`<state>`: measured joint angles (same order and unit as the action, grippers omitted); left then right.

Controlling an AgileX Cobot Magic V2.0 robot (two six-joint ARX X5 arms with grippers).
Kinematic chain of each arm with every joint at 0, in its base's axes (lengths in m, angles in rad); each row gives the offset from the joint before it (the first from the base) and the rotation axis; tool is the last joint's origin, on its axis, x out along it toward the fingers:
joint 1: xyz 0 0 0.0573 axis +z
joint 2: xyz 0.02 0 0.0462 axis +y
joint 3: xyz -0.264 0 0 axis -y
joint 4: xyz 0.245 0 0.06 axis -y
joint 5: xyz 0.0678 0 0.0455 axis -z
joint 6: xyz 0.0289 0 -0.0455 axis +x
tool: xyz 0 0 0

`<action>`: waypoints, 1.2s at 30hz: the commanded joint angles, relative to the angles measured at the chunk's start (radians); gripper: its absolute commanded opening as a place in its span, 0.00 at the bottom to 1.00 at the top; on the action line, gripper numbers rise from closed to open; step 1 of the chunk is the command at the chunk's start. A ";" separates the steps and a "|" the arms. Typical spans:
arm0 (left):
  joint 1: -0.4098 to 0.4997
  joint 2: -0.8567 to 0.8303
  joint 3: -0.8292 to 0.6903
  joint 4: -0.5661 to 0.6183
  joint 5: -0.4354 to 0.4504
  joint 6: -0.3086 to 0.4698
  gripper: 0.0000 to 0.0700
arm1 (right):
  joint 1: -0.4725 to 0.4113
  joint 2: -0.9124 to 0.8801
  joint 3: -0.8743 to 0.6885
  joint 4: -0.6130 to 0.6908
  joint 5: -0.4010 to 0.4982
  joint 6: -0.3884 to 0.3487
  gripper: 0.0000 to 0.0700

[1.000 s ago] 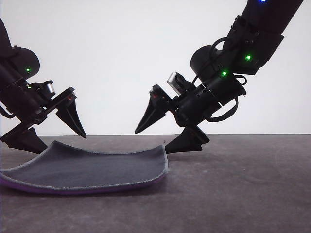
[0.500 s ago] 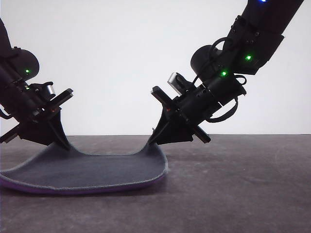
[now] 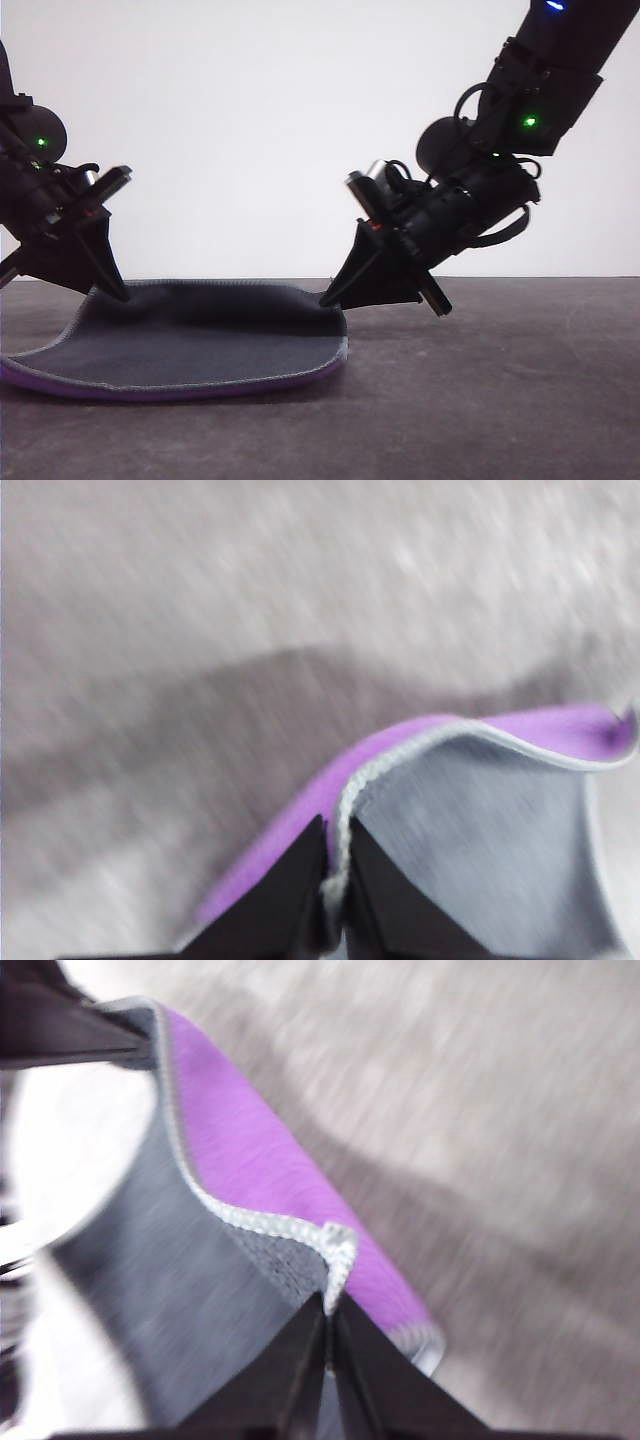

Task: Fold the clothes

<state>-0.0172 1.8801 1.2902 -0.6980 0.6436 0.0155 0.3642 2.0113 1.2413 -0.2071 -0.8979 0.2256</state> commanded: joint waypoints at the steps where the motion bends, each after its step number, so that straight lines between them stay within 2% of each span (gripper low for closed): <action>1: -0.002 0.016 0.021 -0.040 0.015 0.050 0.01 | 0.006 0.023 0.023 -0.021 -0.045 -0.032 0.01; 9: -0.002 0.016 0.022 -0.222 0.015 0.147 0.01 | 0.008 0.023 0.023 -0.136 -0.181 -0.062 0.01; 20: -0.002 0.016 0.022 -0.415 0.015 0.214 0.01 | 0.012 0.023 0.023 -0.348 -0.186 -0.184 0.02; 30: -0.002 0.016 0.022 -0.492 0.014 0.241 0.01 | 0.033 0.023 0.023 -0.404 -0.186 -0.213 0.02; 33: -0.002 0.016 0.022 -0.496 0.015 0.242 0.11 | 0.038 0.023 0.023 -0.409 -0.186 -0.217 0.05; 36: -0.002 0.016 0.022 -0.529 0.015 0.240 0.34 | 0.039 0.023 0.023 -0.415 -0.206 -0.222 0.25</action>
<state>-0.0181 1.8801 1.2915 -1.2156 0.6540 0.2414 0.3985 2.0113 1.2427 -0.6213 -1.0928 0.0251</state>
